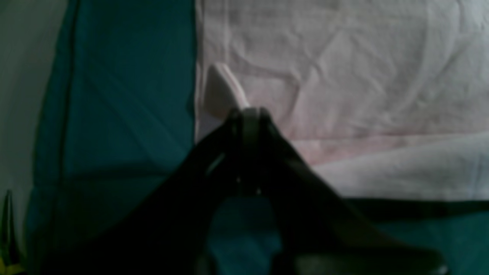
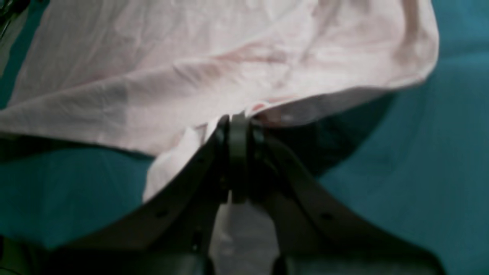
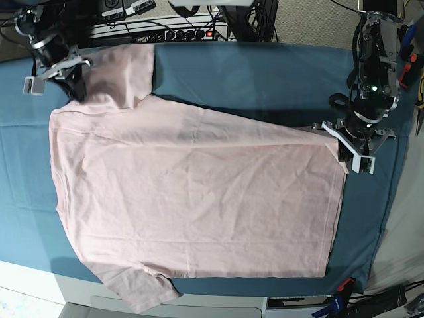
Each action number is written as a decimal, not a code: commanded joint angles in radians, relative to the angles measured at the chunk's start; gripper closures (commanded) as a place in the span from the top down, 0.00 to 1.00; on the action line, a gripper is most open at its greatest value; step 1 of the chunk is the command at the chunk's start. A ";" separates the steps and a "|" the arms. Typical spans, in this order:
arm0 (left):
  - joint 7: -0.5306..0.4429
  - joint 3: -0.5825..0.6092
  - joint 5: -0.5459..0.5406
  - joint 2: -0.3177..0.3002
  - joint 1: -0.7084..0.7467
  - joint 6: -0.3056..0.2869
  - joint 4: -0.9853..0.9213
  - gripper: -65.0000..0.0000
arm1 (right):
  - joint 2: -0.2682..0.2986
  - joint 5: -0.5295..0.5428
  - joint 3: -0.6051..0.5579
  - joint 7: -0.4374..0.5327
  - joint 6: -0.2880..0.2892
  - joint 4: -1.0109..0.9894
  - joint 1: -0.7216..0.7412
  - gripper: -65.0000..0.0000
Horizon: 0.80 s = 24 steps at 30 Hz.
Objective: Fold the T-shirt properly
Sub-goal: 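Lower the right gripper to the shoulder by the sleeve and grasp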
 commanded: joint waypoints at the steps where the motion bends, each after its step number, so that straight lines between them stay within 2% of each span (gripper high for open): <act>1: -0.033 -0.006 0.000 -0.014 -0.018 0.003 0.010 0.00 | 0.011 0.008 0.007 0.034 0.009 0.019 0.011 0.00; 14: -0.042 -0.006 -0.002 -0.014 -0.123 0.004 -0.112 0.00 | 0.014 -0.070 -0.002 0.057 0.009 0.005 0.169 0.00; 24: -0.042 -0.006 -0.002 -0.014 -0.128 0.004 -0.125 0.00 | 0.019 -0.285 -0.205 0.129 0.009 -0.109 0.346 0.00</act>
